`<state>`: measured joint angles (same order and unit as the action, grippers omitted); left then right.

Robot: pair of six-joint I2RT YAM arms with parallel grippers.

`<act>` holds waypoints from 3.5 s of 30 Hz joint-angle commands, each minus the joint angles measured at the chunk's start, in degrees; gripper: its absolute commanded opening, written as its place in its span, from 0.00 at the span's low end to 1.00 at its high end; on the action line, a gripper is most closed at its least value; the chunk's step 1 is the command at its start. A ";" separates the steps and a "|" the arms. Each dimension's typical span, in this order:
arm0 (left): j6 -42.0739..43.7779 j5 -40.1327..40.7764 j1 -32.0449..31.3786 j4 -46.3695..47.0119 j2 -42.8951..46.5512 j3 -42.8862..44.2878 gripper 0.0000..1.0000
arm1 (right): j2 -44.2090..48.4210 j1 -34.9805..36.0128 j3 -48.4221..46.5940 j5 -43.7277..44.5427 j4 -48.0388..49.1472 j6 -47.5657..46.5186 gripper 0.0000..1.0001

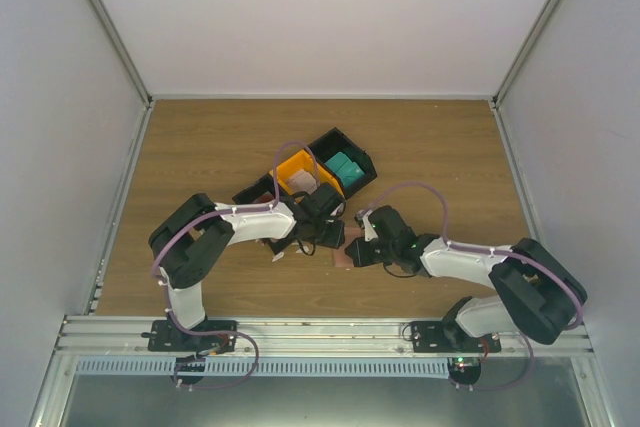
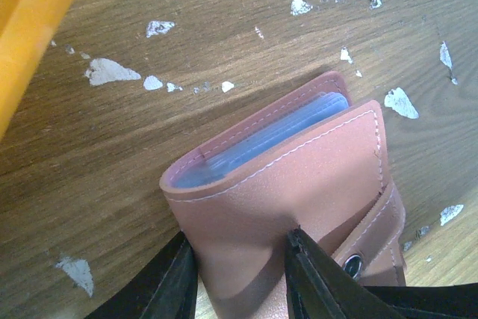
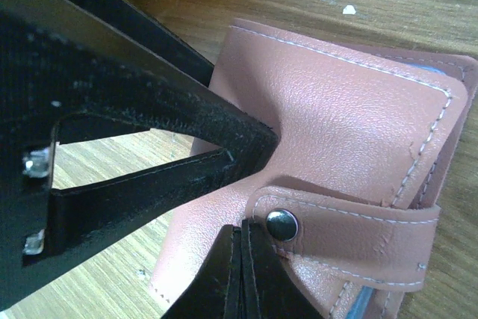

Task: Put the credit cards into the card holder
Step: Close the card holder at the center of the board.

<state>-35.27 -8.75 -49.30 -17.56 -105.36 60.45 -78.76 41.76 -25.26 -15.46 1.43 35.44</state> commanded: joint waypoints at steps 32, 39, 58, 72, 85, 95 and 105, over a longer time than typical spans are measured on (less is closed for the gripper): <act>-0.48 -8.64 1.29 -0.51 4.58 -5.09 0.39 | 1.16 0.87 -14.04 10.71 -22.26 0.41 0.11; -1.15 -9.60 1.31 0.69 2.95 -5.49 0.36 | -2.84 0.82 -13.94 10.98 -21.33 0.07 0.08; -1.47 -8.04 1.62 0.47 2.83 -5.62 0.34 | -8.38 0.87 -16.76 14.13 -27.26 2.03 0.10; -1.95 -7.95 2.28 0.87 3.12 -5.48 0.34 | -6.54 0.89 -22.46 13.55 -27.99 -1.72 0.21; -2.10 -8.05 2.54 1.14 2.61 -5.95 0.34 | -6.61 1.22 -18.39 11.89 -26.74 -1.78 0.09; -2.11 -8.04 2.69 1.14 2.61 -6.00 0.34 | -9.59 1.47 -17.41 13.01 -27.10 -1.43 0.06; -2.40 -7.93 2.97 1.39 2.57 -6.39 0.34 | -11.13 3.41 -14.37 13.46 -27.67 -0.79 0.01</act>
<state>-37.08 -18.04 -47.07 -16.67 -101.65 55.48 -85.97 43.46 -43.70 -2.68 -23.05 34.26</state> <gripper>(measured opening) 0.341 0.018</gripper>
